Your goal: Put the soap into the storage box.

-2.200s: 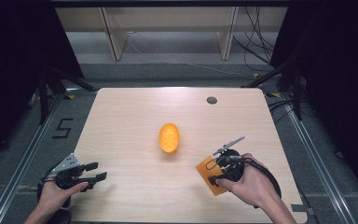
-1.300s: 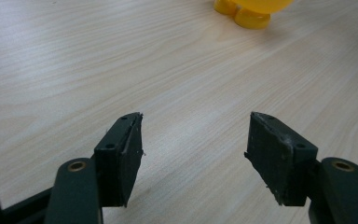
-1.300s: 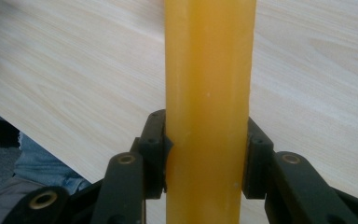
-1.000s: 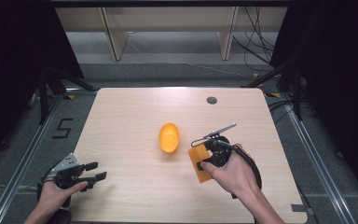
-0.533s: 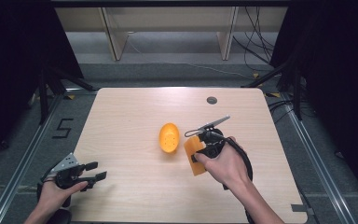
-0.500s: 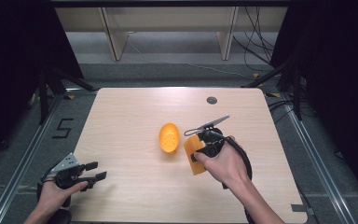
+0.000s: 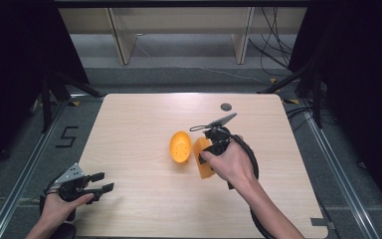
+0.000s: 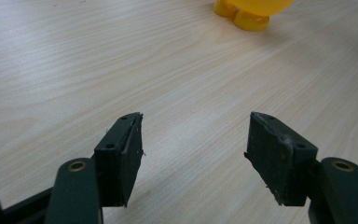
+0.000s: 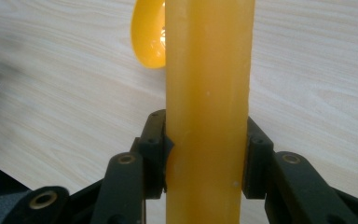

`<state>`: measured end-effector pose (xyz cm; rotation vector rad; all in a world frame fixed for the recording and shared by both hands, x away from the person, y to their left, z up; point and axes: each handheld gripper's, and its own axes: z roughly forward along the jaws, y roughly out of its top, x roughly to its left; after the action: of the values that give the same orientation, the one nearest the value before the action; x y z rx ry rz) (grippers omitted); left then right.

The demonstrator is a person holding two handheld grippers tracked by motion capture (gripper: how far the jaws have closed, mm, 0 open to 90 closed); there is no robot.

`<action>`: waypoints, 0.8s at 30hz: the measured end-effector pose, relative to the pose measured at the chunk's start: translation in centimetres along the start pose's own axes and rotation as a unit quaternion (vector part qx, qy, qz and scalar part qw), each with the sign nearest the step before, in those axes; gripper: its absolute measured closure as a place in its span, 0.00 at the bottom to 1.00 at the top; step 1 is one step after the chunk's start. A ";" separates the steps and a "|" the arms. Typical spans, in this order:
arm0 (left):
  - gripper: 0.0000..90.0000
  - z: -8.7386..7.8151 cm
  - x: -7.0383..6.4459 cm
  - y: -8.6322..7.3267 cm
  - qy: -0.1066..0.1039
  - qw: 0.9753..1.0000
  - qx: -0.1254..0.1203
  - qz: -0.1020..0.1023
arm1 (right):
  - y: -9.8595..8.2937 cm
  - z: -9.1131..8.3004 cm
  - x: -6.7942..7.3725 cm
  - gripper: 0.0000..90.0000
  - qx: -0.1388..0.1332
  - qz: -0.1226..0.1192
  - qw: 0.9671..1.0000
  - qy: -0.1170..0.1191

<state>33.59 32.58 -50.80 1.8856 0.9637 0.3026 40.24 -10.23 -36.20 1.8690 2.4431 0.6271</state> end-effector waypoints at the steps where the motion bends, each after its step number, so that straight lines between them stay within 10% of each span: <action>1: 0.39 0.0 0.0 0.0 0.000 1.000 0.000 0.000 | 0.1 0.1 0.0 0.68 -0.004 -0.003 1.000 0.003; 24: 0.39 0.0 -0.1 0.0 0.000 1.000 -0.004 0.001 | 4.1 2.0 0.8 0.68 0.014 0.026 1.000 -0.006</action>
<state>33.55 32.55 -50.77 1.8795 0.9609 0.3073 44.26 -7.99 -36.58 1.9475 2.4152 0.5861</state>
